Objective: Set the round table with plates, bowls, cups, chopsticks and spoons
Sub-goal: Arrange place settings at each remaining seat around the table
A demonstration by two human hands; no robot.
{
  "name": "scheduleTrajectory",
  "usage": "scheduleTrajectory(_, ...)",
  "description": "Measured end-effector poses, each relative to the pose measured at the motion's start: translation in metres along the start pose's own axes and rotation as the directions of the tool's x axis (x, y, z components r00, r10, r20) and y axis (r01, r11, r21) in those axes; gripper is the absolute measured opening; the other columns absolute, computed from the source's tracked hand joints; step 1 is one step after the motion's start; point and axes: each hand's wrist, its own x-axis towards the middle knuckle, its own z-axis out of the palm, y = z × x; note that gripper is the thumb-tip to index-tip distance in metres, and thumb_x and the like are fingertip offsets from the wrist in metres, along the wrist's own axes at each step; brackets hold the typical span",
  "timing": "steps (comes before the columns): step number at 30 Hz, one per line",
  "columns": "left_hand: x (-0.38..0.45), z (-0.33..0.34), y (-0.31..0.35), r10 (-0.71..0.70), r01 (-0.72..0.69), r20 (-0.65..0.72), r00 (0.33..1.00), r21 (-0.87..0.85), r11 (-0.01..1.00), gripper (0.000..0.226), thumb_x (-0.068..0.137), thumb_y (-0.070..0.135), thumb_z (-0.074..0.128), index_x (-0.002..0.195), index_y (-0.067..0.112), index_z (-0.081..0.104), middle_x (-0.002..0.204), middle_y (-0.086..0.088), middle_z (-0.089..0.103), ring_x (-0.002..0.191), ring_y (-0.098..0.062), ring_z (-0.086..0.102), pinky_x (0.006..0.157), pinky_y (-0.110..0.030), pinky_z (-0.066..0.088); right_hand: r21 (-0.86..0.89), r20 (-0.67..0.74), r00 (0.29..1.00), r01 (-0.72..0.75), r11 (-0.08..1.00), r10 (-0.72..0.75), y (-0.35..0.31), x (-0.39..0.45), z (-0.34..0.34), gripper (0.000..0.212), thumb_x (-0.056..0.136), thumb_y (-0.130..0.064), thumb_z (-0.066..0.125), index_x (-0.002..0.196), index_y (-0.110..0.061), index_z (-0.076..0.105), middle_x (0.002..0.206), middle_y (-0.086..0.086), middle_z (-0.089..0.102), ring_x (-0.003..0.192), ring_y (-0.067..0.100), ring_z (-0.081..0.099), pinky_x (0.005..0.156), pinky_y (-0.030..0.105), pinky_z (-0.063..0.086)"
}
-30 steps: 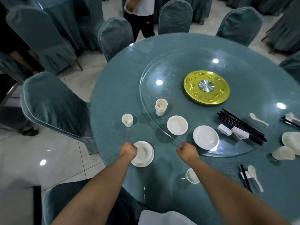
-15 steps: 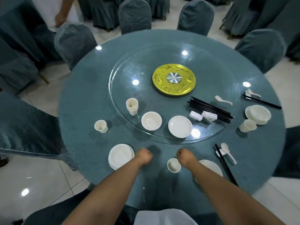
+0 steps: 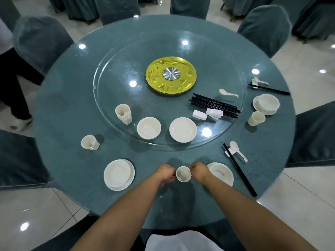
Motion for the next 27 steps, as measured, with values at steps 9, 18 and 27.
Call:
scheduleTrajectory(9, 0.008, 0.015, 0.011, -0.019, 0.017, 0.028, 0.999, 0.067, 0.998, 0.024, 0.091, 0.000, 0.044, 0.072, 0.013, 0.050, 0.073, -0.012, 0.051, 0.059, -0.016, 0.048, 0.053, -0.020, 0.040, -0.037, 0.032, 0.998, -0.056, 0.998, 0.058, 0.022, -0.001, -0.018, 0.009, 0.094, -0.010, 0.048, 0.092, -0.016, 0.054, 0.120, 0.013, 0.065, 0.098, 0.025, 0.059, 0.086, 0.027, 0.046)
scheduleTrajectory(18, 0.004, -0.013, 0.071, 0.079, -0.073, -0.038, 0.996, 0.125, 0.989, 0.039, 0.091, -0.008, 0.034, 0.064, 0.019, 0.031, 0.057, -0.002, 0.026, 0.043, -0.010, 0.026, 0.043, -0.017, 0.017, 0.101, -0.086, 0.992, -0.086, 0.991, 0.095, 0.017, 0.024, -0.064, 0.017, 0.095, -0.005, 0.040, 0.088, -0.005, 0.056, 0.102, 0.020, 0.065, 0.088, 0.024, 0.057, 0.075, 0.030, 0.045)
scheduleTrajectory(27, 0.031, -0.028, 0.150, 0.197, -0.162, -0.151, 0.969, 0.215, 0.963, 0.028, 0.093, 0.010, 0.049, 0.107, -0.007, 0.066, 0.088, -0.012, 0.063, 0.078, -0.025, 0.060, 0.080, -0.036, 0.054, 0.149, -0.255, 0.964, -0.039, 0.988, 0.077, 0.005, 0.063, -0.122, 0.021, 0.091, -0.008, 0.040, 0.082, -0.013, 0.059, 0.092, 0.013, 0.065, 0.080, 0.023, 0.050, 0.071, 0.025, 0.040)
